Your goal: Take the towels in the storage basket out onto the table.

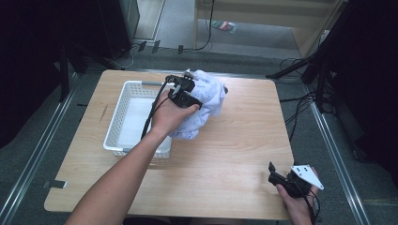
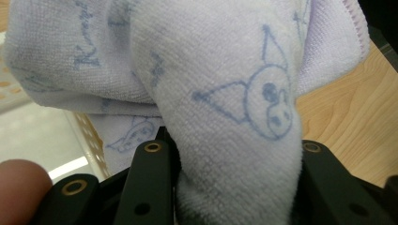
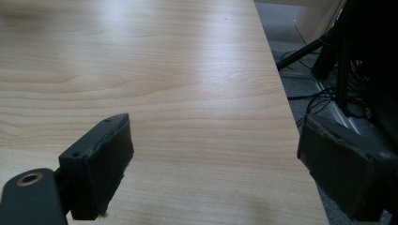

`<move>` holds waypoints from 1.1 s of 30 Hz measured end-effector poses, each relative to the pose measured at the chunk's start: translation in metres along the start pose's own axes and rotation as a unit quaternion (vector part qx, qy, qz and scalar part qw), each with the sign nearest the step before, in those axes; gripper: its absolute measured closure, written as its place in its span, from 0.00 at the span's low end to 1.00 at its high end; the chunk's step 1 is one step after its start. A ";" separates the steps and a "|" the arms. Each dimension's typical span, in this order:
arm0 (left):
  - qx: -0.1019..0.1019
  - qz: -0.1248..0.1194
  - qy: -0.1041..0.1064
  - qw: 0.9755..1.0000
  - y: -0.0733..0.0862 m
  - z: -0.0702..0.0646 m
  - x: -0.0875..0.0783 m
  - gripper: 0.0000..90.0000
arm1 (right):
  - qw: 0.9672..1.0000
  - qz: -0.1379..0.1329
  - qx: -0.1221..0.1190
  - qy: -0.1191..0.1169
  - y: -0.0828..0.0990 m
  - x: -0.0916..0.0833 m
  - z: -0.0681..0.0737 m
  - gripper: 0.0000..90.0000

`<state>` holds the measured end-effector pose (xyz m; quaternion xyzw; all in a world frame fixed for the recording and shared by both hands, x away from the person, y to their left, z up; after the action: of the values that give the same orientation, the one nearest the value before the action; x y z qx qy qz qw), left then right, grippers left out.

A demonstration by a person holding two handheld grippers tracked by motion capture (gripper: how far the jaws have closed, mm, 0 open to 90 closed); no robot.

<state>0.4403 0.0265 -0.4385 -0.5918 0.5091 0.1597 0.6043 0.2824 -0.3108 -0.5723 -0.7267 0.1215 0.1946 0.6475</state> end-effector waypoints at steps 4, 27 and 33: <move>-0.004 0.003 0.007 1.000 0.001 -0.006 0.005 0.72 | 1.000 -0.001 -0.001 0.000 0.000 0.000 0.000 0.13; -0.012 0.024 0.022 0.999 0.018 -0.027 0.055 0.71 | 1.000 -0.002 0.005 -0.002 0.000 0.000 -0.001 0.13; -0.023 0.024 0.030 0.999 0.025 -0.030 0.071 0.70 | 1.000 -0.004 0.005 -0.001 0.000 0.000 -0.001 0.13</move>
<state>0.4381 -0.0227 -0.5029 -0.5973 0.5372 0.1681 0.5713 0.2825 -0.3119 -0.5719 -0.7235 0.1189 0.1927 0.6522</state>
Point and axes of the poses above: each handheld gripper's, and its own axes: x roughly forward along the jaws, y roughly out of its underside, z roughly to its left, the point moved 6 cm from there along x, roughly forward along the jaws, and after that the axes turned 4 degrees about -x, right-handed, at the moved point
